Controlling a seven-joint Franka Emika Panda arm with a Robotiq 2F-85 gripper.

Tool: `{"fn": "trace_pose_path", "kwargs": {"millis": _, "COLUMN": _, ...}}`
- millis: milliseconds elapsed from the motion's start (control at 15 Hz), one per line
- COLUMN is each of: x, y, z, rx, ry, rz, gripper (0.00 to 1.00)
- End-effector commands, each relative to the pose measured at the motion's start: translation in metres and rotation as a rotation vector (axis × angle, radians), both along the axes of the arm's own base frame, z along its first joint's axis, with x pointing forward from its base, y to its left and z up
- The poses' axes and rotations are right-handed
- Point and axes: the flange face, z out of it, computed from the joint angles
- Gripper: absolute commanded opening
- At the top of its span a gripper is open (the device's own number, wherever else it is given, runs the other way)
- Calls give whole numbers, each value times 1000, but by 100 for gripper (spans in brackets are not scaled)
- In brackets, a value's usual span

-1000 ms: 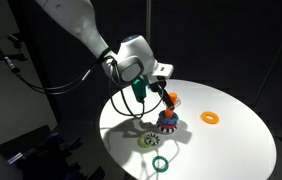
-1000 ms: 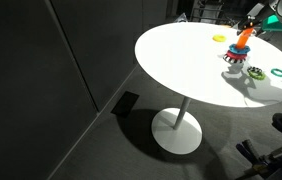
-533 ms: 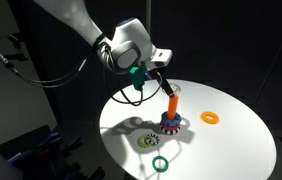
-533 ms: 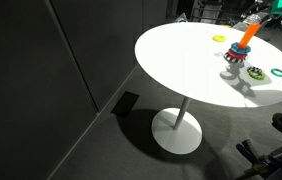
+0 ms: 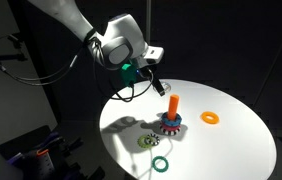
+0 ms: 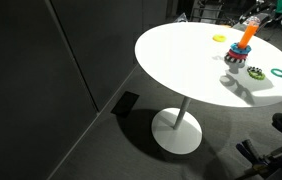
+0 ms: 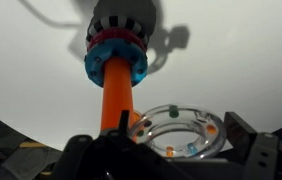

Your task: Place the clear ring on the table

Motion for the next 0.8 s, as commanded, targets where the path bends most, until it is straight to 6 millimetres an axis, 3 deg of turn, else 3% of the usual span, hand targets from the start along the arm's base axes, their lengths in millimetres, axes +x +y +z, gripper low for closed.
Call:
{"fn": "trace_pose_path", "kwargs": {"millis": 0, "x": -12, "y": 12, "z": -9, "rx": -6, "ry": 46, "rz": 44, "gripper": 68}}
{"fn": "trace_pose_path", "kwargs": {"millis": 733, "x": -29, "y": 31, "z": -80, "rx": -23, "ry": 200, "rz": 99, "gripper": 68}}
